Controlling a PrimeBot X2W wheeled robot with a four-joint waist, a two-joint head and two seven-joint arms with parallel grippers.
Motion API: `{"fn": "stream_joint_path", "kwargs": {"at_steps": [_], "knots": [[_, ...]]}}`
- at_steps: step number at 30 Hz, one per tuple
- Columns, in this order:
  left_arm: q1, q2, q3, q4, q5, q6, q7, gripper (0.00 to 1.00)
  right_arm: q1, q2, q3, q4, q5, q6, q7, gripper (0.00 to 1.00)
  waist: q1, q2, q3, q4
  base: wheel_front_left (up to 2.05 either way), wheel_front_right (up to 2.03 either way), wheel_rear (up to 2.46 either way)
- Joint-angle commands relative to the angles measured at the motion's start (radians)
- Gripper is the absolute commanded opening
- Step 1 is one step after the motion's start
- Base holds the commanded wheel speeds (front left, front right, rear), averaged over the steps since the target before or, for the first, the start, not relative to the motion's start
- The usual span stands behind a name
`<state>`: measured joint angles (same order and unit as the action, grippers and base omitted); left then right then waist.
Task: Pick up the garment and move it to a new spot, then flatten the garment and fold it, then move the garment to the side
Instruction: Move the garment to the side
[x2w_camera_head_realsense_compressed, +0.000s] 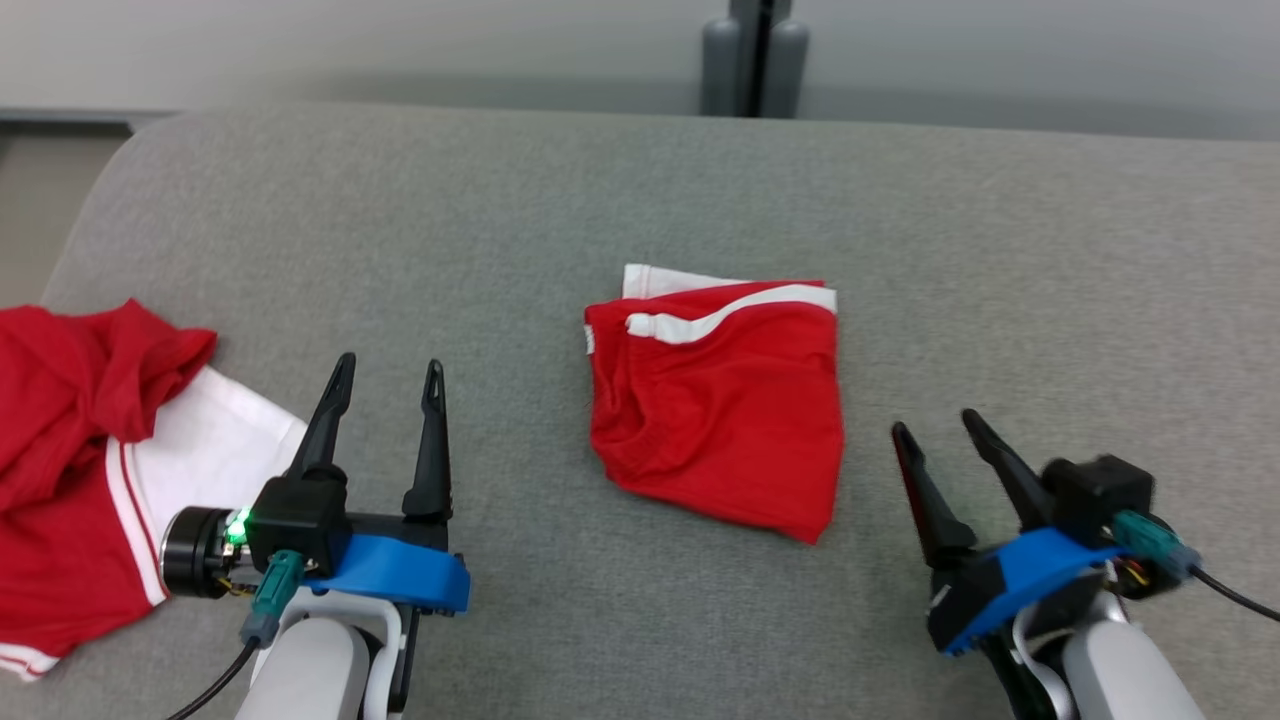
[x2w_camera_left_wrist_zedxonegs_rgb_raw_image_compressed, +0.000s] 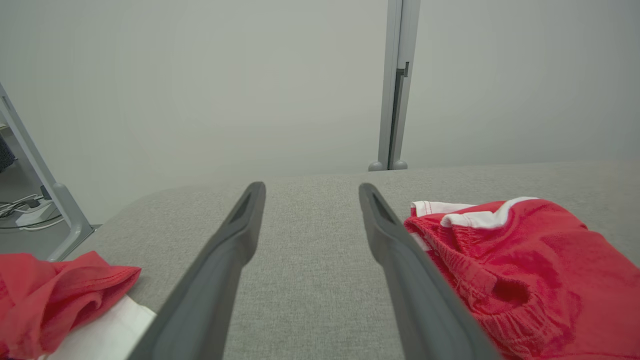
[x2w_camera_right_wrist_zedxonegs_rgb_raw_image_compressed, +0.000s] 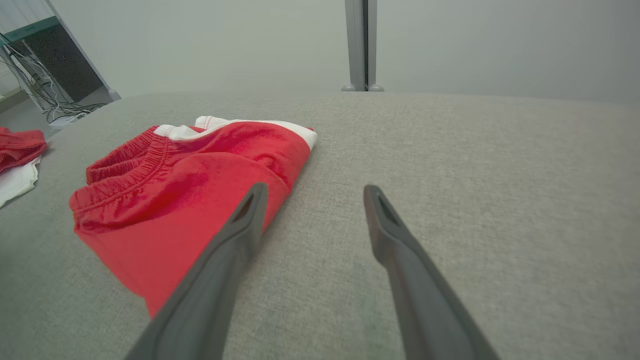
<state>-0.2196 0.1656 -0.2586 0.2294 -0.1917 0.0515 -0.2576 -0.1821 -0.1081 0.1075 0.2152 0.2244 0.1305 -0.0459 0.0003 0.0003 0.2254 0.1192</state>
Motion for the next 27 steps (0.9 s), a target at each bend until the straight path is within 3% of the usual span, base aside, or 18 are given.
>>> {"fn": "stream_joint_path", "kwargs": {"at_steps": [1, 7, 8, 9, 10, 11, 12, 13, 20, 27], "knots": [[-0.022, -0.003, -0.001, -0.001, 0.006, -0.004, -0.005, 1.00, -0.030, 0.000, 0.009, 0.019, 0.007, 0.000, -0.008, 1.00, -0.0003, -0.0003, 0.045, 0.044, 0.00, 0.00, 0.00], [-0.063, -0.025, -0.003, 0.003, 0.017, -0.013, -0.008, 1.00, -0.144, 0.012, 0.069, 0.199, 0.058, 0.000, -0.029, 1.00, -0.0003, -0.0003, 0.071, 0.080, 0.00, 0.00, 0.00], [-0.062, -0.030, 0.000, -0.001, 0.019, -0.015, -0.008, 1.00, -0.162, 0.011, 0.078, 0.249, 0.066, 0.000, -0.013, 0.92, -0.0003, -0.0003, 0.072, 0.087, 0.00, 0.00, 0.00], [-0.062, -0.032, 0.002, -0.004, 0.022, -0.015, -0.008, 1.00, -0.171, 0.010, 0.087, 0.265, 0.070, 0.000, -0.005, 0.74, -0.0003, -0.0003, 0.072, 0.090, 0.00, 0.00, 0.00], [-0.061, -0.033, 0.005, -0.008, 0.025, -0.016, -0.008, 1.00, -0.180, 0.009, 0.096, 0.282, 0.081, 0.000, 0.006, 0.48, -0.0003, -0.0003, 0.072, 0.092, 0.00, 0.00, 0.00], [-0.058, -0.034, 0.007, -0.011, 0.027, -0.017, -0.008, 1.00, -0.183, 0.006, 0.108, 0.299, 0.089, 0.000, 0.021, 0.32, -0.0003, -0.0003, 0.071, 0.094, 0.00, 0.00, 0.00], [-0.055, -0.035, 0.009, -0.014, 0.029, -0.016, -0.008, 1.00, -0.184, 0.004, 0.118, 0.311, 0.097, 0.000, 0.027, 0.32, -0.0003, -0.0003, 0.069, 0.095, 0.00, 0.00, 0.00], [-0.050, -0.037, 0.011, -0.016, 0.031, -0.016, -0.009, 1.00, -0.185, 0.001, 0.124, 0.317, 0.105, 0.000, 0.030, 0.00, -0.0003, -0.0003, 0.067, 0.095, 0.00, 0.00, 0.00], [-0.021, -0.026, 0.037, -0.034, 0.048, -0.012, -0.009, 1.00, -0.200, -0.026, 0.147, 0.297, 0.120, 0.000, -0.003, 0.00, -0.0003, -0.0003, 0.052, 0.046, 0.00, 0.00, 0.00], [-0.001, -0.004, 0.049, -0.055, 0.061, -0.015, -0.008, 1.00, -0.178, -0.064, 0.190, 0.271, 0.150, 0.000, -0.030, 0.00, -0.0003, -0.0003, 0.046, -0.102, 0.00, 0.00, 0.00]]}}
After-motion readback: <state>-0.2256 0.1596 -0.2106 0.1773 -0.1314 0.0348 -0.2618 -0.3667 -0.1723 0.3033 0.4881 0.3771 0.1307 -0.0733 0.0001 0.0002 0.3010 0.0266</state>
